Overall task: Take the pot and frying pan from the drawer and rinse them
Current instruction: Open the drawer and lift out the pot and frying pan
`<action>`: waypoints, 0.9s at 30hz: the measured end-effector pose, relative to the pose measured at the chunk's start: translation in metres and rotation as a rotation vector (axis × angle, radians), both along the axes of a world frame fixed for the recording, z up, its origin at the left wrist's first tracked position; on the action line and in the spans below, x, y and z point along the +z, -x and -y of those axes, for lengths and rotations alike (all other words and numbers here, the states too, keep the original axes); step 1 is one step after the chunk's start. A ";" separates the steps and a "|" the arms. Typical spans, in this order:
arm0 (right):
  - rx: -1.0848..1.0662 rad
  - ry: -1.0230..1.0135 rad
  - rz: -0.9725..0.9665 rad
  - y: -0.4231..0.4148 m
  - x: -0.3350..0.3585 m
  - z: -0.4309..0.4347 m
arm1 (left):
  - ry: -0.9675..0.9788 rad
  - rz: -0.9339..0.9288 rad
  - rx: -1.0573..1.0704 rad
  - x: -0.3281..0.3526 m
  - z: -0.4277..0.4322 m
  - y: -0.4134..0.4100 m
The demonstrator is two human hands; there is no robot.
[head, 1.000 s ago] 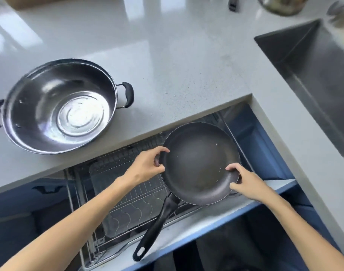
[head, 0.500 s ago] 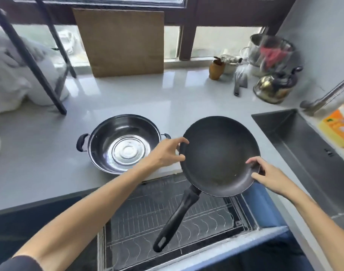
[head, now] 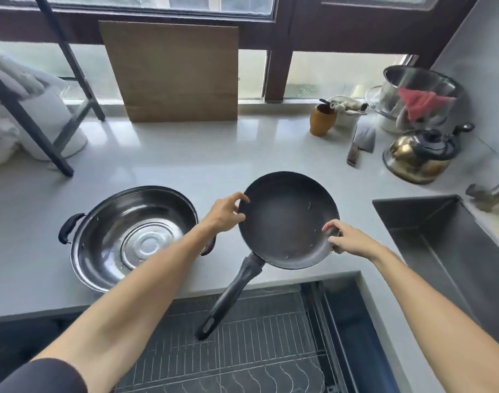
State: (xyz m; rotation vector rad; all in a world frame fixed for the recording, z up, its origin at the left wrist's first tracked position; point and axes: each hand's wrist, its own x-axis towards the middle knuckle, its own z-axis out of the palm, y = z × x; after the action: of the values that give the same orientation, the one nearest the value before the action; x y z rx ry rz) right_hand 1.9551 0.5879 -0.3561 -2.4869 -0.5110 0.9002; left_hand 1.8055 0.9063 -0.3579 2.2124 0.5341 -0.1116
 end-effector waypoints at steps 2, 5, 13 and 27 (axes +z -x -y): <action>0.015 0.012 -0.030 -0.022 -0.015 -0.004 | 0.024 -0.005 0.049 -0.018 0.002 -0.009; 0.030 0.027 -0.061 -0.044 -0.032 -0.009 | 0.035 -0.026 0.105 -0.040 0.007 -0.021; 0.039 0.039 -0.125 -0.056 -0.055 -0.021 | 0.006 -0.118 0.118 -0.063 0.004 -0.041; -0.123 -0.088 -0.007 -0.028 -0.056 -0.002 | -0.040 -0.056 0.199 -0.052 0.014 -0.025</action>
State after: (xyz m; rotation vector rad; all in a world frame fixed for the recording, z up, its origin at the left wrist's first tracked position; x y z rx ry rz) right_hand 1.9836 0.5897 -0.4123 -2.4060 -0.3822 0.8213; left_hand 1.8301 0.8921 -0.4103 2.1861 0.7905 -0.0582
